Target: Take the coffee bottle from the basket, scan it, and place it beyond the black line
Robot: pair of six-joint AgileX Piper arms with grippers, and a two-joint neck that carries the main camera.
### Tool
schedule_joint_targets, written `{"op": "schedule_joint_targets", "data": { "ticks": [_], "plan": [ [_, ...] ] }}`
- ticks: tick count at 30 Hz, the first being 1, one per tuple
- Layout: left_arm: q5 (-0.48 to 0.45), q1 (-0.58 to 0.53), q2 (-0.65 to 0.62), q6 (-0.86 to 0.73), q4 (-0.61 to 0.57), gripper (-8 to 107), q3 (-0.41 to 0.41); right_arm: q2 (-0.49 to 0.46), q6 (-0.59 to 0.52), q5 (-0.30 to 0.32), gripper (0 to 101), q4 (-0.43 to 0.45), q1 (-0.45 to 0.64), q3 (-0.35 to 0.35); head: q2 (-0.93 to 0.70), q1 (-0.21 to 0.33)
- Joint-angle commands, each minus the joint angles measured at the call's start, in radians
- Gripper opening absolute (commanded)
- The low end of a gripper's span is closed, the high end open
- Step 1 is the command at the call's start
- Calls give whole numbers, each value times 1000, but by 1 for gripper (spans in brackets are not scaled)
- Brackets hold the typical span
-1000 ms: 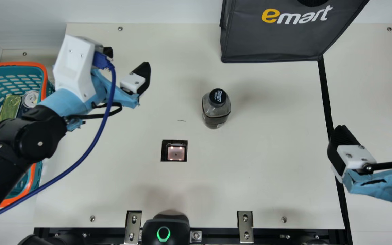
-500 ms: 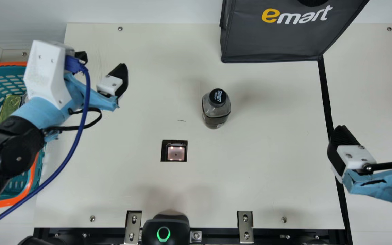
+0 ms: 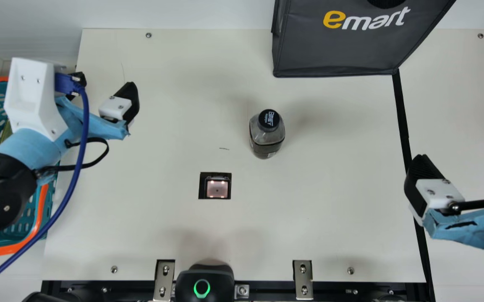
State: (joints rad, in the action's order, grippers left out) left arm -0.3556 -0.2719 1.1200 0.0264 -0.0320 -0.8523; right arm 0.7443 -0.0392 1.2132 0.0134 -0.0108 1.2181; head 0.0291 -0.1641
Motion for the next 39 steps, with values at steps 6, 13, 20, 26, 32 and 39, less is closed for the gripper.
{"op": "schedule_joint_targets", "data": {
  "ticks": [6, 13, 20, 26, 32, 39],
  "plan": [
    [-29, 15, -24, 41, 31, 90, 3, 0, 0, 0, 91, 0, 0, 0, -2, 26],
    [-58, 42, -60, 78, 61, 90, 10, 0, 0, 0, 91, 0, 0, 0, -2, 26],
    [-82, 73, -101, 115, 83, 90, 22, 0, 0, 0, 91, 0, 0, 0, -2, 26],
    [-99, 97, -127, 147, 103, 90, 29, 0, 0, -2, 91, 0, 0, 0, -2, 26],
    [-110, 113, -137, 174, 127, 90, 31, 0, 0, -2, 91, 0, 0, 0, -2, 26],
    [-111, 113, -137, 179, 128, 90, 31, 0, 0, -2, 91, 0, 0, 0, -2, 26]
  ]
}}
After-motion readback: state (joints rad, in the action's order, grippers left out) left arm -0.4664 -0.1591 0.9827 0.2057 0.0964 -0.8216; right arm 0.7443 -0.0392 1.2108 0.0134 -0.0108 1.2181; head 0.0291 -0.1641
